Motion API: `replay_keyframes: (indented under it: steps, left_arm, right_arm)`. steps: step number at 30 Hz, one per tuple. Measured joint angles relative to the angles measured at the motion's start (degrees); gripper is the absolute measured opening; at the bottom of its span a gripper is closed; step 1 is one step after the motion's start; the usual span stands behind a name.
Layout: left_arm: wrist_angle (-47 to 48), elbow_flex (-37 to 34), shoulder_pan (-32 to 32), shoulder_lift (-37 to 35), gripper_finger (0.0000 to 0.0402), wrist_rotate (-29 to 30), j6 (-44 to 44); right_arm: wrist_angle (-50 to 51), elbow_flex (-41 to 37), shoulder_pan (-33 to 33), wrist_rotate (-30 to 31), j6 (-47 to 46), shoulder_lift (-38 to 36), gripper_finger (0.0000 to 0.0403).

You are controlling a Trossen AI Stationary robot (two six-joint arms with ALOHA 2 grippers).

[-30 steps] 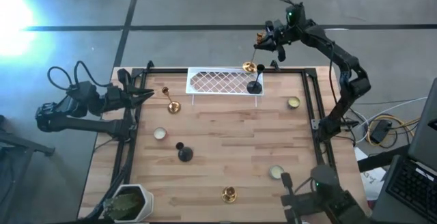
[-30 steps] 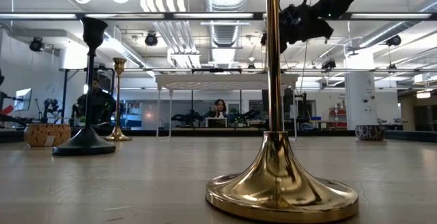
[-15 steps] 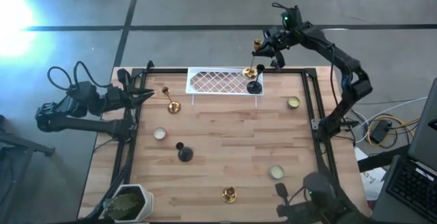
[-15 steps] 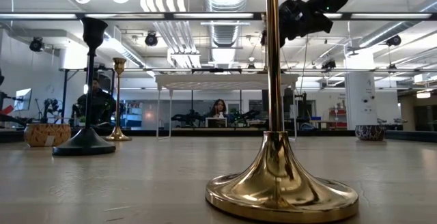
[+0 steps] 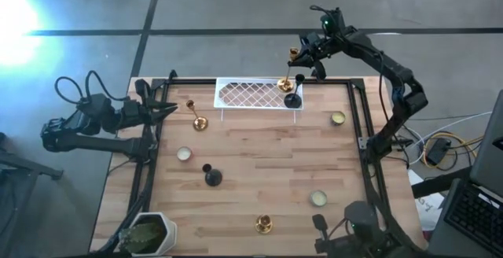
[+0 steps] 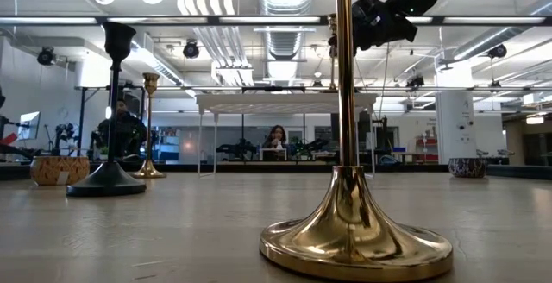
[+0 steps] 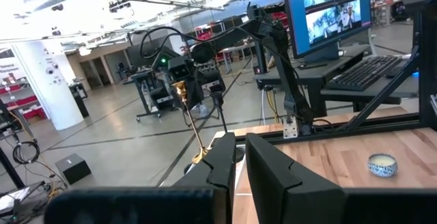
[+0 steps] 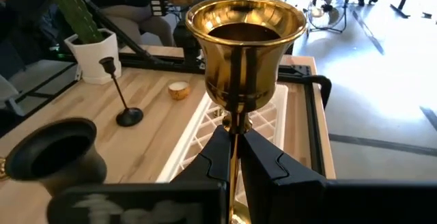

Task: Pick & Place candle stick holders
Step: Put the top right gold candle holder on the shelf

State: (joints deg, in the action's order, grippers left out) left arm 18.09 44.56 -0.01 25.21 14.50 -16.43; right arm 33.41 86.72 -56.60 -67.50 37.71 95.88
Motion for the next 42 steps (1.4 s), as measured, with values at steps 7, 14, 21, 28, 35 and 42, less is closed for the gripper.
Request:
replay_keyframes:
  steps: [7,14,21,28,35,42]
  left_arm:
    - [0.05,0.0,-0.02,0.0,0.0039,0.0,-0.02]
    - [0.87,0.0,-0.01,0.0,0.0039,0.0,-0.04]
    - [0.98,-0.02,-0.02,0.01,0.0039,0.0,-0.07]
    - [1.05,-0.02,-0.02,0.0,0.0039,0.0,-0.07]
    - [1.4,-0.02,-0.01,0.0,0.0039,0.0,-0.11]
    - [1.5,-0.02,-0.01,0.0,0.0039,0.0,-0.14]
  right_arm:
    - [-1.1,0.0,1.21,0.03,-0.54,0.0,0.0008]
    - [-1.25,-0.04,1.72,2.1,-1.04,0.0,0.0008]
    - [-1.28,-0.13,2.89,3.23,-0.27,0.13,0.0008]
    - [-1.65,-0.13,3.18,2.97,-1.35,3.02,0.0008]
    - [-2.77,-0.04,3.46,2.16,-0.73,4.38,0.0008]
    - [-2.98,-0.07,3.48,2.93,-0.22,3.96,0.0008]
